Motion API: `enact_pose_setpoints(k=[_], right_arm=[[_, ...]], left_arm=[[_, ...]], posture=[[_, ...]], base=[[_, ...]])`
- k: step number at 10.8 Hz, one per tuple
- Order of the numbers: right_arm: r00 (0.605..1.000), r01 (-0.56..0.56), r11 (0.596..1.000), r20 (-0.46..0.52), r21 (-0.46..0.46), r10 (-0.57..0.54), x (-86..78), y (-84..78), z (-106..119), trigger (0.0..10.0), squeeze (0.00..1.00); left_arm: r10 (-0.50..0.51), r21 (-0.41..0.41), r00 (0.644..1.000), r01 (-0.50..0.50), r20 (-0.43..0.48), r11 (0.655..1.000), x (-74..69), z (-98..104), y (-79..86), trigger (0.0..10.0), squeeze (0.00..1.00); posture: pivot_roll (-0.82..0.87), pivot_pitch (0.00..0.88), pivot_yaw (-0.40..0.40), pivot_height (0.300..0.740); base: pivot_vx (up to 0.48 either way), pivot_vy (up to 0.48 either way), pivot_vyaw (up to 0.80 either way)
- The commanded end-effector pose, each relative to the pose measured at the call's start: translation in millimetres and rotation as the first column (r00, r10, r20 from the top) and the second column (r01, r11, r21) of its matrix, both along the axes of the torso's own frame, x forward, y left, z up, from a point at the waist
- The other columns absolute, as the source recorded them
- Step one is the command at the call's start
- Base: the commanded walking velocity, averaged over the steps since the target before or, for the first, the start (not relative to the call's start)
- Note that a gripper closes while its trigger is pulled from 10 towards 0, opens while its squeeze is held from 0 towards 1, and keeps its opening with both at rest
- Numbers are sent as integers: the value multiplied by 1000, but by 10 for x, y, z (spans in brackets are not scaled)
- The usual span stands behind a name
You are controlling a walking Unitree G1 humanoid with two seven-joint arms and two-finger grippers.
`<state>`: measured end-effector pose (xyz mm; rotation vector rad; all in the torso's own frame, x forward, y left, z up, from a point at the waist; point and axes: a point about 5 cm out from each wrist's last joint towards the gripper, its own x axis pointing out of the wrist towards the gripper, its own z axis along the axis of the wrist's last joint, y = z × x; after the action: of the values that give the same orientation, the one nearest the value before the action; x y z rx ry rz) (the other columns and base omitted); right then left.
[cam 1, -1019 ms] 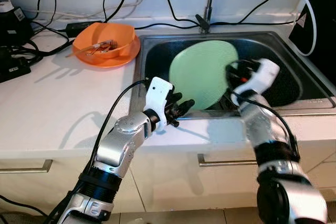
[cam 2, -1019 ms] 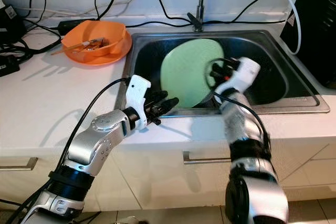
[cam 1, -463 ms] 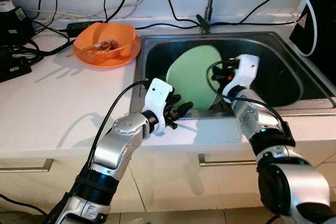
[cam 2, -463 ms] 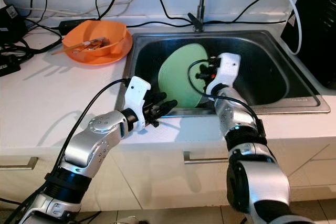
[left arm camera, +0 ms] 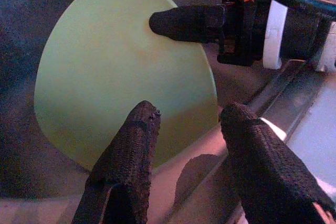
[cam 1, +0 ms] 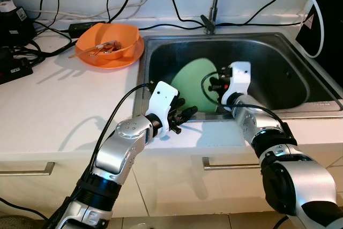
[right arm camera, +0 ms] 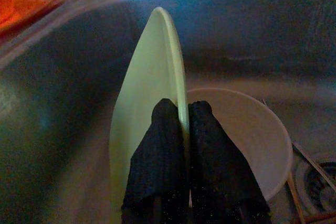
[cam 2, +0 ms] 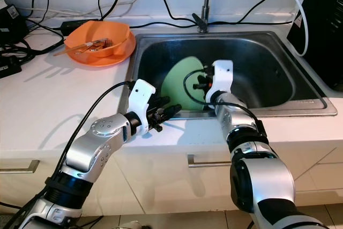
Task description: Kitchen organization
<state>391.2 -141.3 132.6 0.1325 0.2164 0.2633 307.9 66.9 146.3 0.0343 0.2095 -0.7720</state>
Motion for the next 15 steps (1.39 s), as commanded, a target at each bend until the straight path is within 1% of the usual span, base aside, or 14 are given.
enact_pose_setpoints(k=[1, 3, 6, 7, 8, 9, 11, 12, 13, 14, 15], right_arm=[[997, -18, 1000, 74, -2, 18, 76, 58, 202, 10000, 0], [999, -14, 999, 46, -39, 16, 54, 60, 118, 10000, 0], [999, -15, 999, 35, -39, 16, 34, 70, 65, 10000, 0], [999, -16, 999, 34, -37, 17, 31, 70, 58, 10000, 533], [999, -11, 999, 32, -35, 12, 28, 64, 49, 10000, 659], [999, -7, 999, 34, -33, 8, 26, 60, 46, 10000, 647], [999, -8, 999, 40, -34, 9, 29, 64, 55, 10000, 141], [999, -4, 999, 50, -35, 5, 40, 59, 81, 10000, 0], [998, 2, 999, 61, -40, 0, 51, 50, 111, 10000, 0], [997, 6, 999, 73, -32, -3, 58, 36, 135, 10000, 616], [997, 10, 999, 79, -39, -7, 60, 18, 144, 10000, 1000]], left_arm=[[-1, 17, 1000, 1, -3, 1000, -20, -7, 17, 10000, 0], [1, 24, 1000, 0, -9, 1000, -34, -28, 24, 10000, 0], [-1, 28, 1000, 1, -12, 1000, -35, -41, 26, 10000, 0], [-2, 28, 1000, 3, -13, 1000, -35, -45, 23, 10000, 0], [-6, 27, 1000, 6, -15, 1000, -34, -46, 12, 10000, 0], [-8, 28, 1000, 9, -16, 1000, -35, -49, 10, 10000, 0], [-12, 28, 1000, 13, -17, 1000, -34, -52, 9, 10000, 0], [-10, 29, 1000, 10, -16, 1000, -26, -47, 9, 10000, 0], [-6, 27, 1000, 7, -15, 1000, -18, -42, 6, 10000, 0], [-3, 25, 1000, 3, -16, 1000, -22, -52, 6, 10000, 0], [-2, 24, 1000, 2, -17, 1000, -22, -54, 4, 10000, 0]], posture=[[117, 0, 11, 740], [123, 0, 12, 740], [121, 0, 20, 740], [120, 0, 20, 740], [119, 0, 23, 740], [118, 0, 27, 740], [119, 0, 27, 740], [119, 0, 25, 740], [118, 0, 23, 740], [112, 0, 25, 740], [111, 0, 26, 740]], base=[[0, 0, 0], [0, 0, 0], [0, 0, 0], [0, 0, 0], [0, 0, 0], [0, 0, 0], [0, 0, 0], [0, 0, 0], [0, 0, 0], [0, 0, 0], [0, 0, 0]])
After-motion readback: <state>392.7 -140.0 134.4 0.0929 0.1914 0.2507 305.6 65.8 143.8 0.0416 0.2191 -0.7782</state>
